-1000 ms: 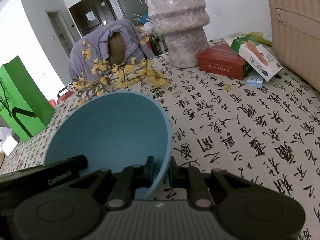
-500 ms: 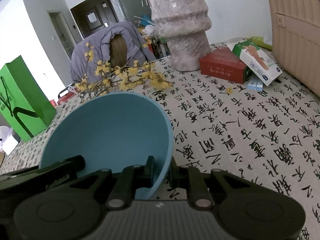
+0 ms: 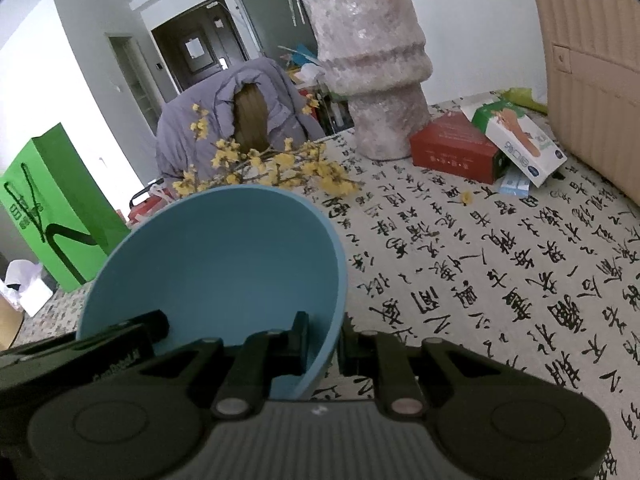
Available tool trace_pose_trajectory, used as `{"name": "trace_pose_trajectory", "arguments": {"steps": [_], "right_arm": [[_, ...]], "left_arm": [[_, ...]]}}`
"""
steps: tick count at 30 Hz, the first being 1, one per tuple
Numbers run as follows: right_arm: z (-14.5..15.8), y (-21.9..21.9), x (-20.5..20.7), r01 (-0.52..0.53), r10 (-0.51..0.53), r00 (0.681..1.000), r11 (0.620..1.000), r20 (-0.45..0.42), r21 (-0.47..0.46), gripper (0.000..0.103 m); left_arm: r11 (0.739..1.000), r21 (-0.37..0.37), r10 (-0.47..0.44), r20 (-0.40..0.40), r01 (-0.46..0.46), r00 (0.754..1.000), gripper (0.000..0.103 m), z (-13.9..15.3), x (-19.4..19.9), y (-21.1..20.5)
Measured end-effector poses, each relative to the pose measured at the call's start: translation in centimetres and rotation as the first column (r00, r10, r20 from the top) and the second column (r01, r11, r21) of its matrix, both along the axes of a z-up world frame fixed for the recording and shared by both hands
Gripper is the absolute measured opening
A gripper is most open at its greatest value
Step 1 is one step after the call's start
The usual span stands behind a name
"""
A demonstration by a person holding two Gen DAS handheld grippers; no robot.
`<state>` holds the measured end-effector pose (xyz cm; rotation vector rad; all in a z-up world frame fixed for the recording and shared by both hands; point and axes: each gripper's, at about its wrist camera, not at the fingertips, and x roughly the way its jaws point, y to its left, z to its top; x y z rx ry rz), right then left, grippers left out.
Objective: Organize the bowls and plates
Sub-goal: 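Lift the blue bowl with both grippers away from the flowering branches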
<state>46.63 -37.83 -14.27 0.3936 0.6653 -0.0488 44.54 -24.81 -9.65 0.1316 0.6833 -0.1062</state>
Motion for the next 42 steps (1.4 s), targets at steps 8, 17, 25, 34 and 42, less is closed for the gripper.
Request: {"name": "trace_pose_trajectory", "arguments": {"steps": [8,17,25,34,42], "right_arm": [[0.8,0.7,-0.9,-0.008,0.008,1.000,1.000,0.020,-0.015,0.014],[1.7,1.4,-1.7,-0.037,0.036,0.999,0.999,0.028,0.013,0.014],[2.7,3.2,-2.5,-0.061,0.061,0.997,0.998,0.036,-0.005,0.014],[3.8,5.1,-3.4,-0.089,0.090,0.995,0.996,0.047,-0.021,0.014],[4.9,7.0,-4.6,-0.112,0.114,0.992,0.993,0.061,-0.036,0.014]], "left_arm": [[1.000,-0.007,0.001,0.019,-0.001,1.000,0.016,0.6,-0.9,0.8],[1.000,0.004,0.016,0.060,-0.016,0.998,0.016,1.9,-2.2,1.6],[0.999,-0.018,0.045,0.060,-0.044,0.997,0.017,2.7,-3.0,3.5],[0.997,-0.023,0.071,0.063,-0.069,0.996,0.017,3.6,-4.2,5.3],[0.995,-0.036,0.094,0.078,-0.091,0.993,0.017,4.5,-5.7,7.2]]}}
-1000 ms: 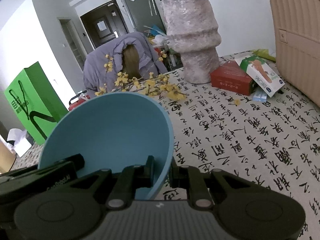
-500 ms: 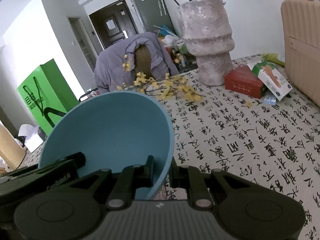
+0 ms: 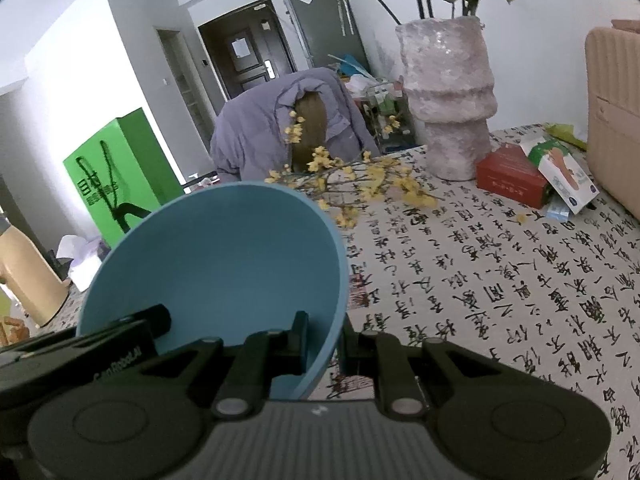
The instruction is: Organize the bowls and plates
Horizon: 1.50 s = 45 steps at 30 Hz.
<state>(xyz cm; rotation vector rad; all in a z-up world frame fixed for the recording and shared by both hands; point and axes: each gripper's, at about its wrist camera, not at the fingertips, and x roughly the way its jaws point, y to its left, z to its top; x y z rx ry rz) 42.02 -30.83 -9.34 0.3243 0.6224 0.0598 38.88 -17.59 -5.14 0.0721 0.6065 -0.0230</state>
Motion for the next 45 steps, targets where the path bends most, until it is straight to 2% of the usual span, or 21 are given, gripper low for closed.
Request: {"name": "trace_pose_trajectory", "arguments": {"steps": [45], "right_arm": [[4.3,9.9,-7.5,-0.124,0.127,0.991,0.991,0.050,-0.057,0.014]], "left_arm": [[0.991,-0.060,0.120,0.068,-0.116,0.991,0.017,3.6,-8.9,10.2]]}}
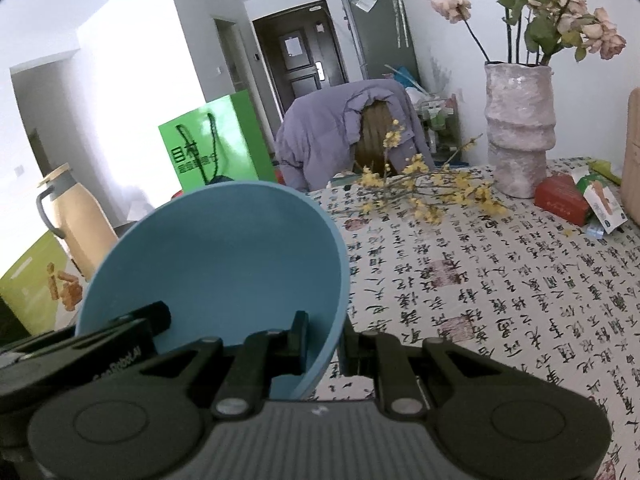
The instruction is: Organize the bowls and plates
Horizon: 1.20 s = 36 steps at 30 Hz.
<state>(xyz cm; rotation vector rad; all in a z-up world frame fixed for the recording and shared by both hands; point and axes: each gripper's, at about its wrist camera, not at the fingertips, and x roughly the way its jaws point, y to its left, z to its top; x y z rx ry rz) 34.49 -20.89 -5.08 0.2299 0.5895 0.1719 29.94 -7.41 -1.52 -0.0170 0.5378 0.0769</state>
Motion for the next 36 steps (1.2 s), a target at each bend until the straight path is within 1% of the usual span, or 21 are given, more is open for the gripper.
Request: {"name": "trace_pose_trajectory", "arguments": {"steps": [11,36], "right_arm": [[0.7,3.1,-1.8,-0.037,0.038,0.999,0.999,0.020,-0.019,0.014],[1.4,10.8,-3.5,-0.136,0.138,0.990,0.990,0.034,-0.038,0.015]], "left_arm": [[0.999,-0.017,0.037,0.018,-0.037,0.999,0.017,0.4,-2.1,3.1],[0.990,-0.057,0.129,0.042,-0.127,0.991,0.017,1.0,-5.4,10.6]]}}
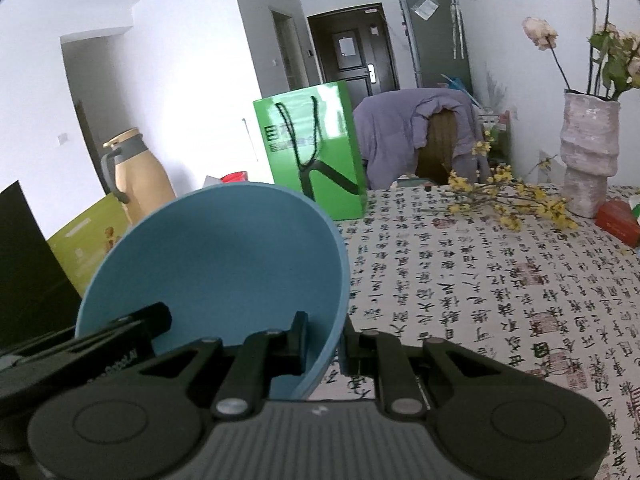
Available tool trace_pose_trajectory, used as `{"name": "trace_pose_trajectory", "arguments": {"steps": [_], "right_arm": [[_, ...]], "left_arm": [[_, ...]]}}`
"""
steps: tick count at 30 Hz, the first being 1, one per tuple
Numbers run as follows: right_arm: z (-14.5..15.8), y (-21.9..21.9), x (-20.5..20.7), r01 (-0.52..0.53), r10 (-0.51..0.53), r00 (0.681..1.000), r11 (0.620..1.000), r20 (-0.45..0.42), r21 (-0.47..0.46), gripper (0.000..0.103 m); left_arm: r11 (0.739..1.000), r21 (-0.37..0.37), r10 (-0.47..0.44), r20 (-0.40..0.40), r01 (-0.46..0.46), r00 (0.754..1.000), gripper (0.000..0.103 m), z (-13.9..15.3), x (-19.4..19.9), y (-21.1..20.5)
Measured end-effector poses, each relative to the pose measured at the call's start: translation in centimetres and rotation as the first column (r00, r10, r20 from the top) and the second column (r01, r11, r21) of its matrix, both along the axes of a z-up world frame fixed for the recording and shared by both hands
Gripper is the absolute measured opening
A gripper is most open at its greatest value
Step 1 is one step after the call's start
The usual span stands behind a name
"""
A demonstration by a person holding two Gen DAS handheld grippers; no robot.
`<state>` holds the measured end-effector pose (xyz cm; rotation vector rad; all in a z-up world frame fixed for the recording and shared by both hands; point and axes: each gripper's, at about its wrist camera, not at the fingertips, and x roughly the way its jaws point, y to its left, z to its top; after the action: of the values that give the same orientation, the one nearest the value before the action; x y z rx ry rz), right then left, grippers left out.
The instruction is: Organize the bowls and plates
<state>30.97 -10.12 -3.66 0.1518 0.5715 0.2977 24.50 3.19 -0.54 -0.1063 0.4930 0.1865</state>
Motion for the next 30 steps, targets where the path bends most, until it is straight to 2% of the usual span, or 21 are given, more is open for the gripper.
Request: {"name": "trace_pose_trajectory", "arguments": {"steps": [30], "right_arm": [[0.2,7.0,-4.1,-0.132,0.132,0.991,0.991,-0.001,-0.011,0.015]], "left_arm": [[0.992,-0.045,0.115,0.014,-0.114,0.993,0.017,0.3,-5.4,6.5]]}}
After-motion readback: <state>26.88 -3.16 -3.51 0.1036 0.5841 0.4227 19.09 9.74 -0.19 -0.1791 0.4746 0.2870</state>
